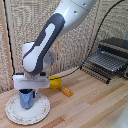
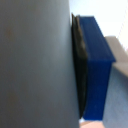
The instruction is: Carefully approach the cobalt cup with your gripper. Make sure to hold the cobalt cup delicately with your gripper. Carefully elevate the cobalt cup, moving it off the surface. Position the cobalt cup to hover above the alabaster dining ware. Gently lower the cobalt cup onto the alabaster dining ware. Gradually release your hold on the cobalt cup.
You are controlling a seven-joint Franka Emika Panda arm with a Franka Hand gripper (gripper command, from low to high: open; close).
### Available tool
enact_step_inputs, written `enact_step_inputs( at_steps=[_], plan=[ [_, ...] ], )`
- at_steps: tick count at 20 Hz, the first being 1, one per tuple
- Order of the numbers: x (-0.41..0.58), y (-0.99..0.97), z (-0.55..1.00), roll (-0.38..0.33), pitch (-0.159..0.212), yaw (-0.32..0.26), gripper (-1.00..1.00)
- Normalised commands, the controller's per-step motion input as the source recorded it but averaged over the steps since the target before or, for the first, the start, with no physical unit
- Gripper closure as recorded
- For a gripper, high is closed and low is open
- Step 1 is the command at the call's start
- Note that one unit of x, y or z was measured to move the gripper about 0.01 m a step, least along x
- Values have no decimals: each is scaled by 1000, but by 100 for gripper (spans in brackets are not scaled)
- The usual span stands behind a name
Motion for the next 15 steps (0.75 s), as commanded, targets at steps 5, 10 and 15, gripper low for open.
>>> enact_step_inputs(
  at_steps=[5, 10, 15],
  plan=[
    [19, 9, 141, 12, 78, -3, -100],
    [24, -85, 631, 25, 10, 54, -100],
    [32, -91, 508, 0, 0, 243, -100]
  ],
)
